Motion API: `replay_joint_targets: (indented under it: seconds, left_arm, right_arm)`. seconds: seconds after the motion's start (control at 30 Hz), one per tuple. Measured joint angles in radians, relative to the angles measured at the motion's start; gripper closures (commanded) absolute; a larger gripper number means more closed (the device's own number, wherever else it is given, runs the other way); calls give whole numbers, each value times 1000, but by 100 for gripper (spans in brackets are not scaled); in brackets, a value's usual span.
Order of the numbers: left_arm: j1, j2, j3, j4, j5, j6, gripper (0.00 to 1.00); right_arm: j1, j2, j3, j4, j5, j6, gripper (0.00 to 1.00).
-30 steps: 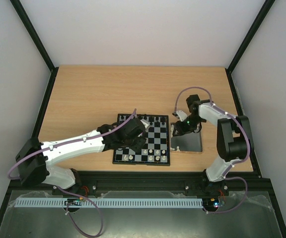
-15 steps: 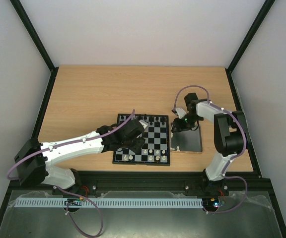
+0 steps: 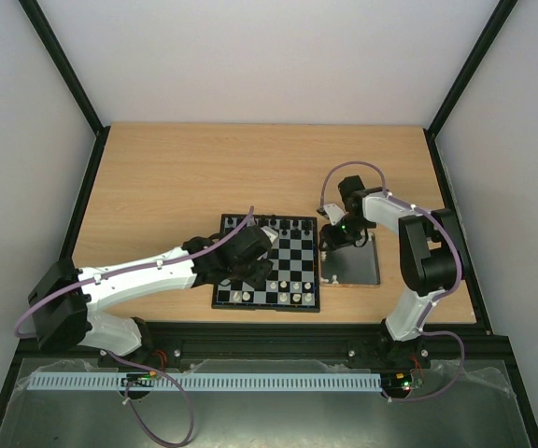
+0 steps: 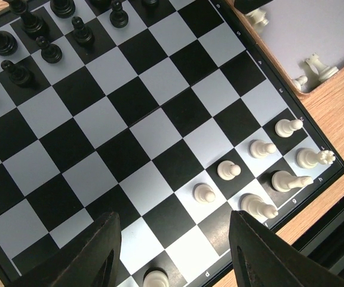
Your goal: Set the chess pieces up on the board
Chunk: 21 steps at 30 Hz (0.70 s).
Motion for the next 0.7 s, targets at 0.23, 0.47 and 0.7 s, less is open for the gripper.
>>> replay_joint_targets:
  seconds: [0.23, 0.47, 0.7]
  left_arm:
    - [0, 11, -1, 1, 0, 0, 46]
    - [0, 27, -1, 16, 0, 0, 46]
    - [0, 27, -5, 23, 0, 1, 46]
  right_arm:
    - [11, -14, -11, -1, 104, 1, 65]
    - [15, -32, -22, -5, 187, 0, 65]
    - [15, -45, -43, -5, 195, -17, 67]
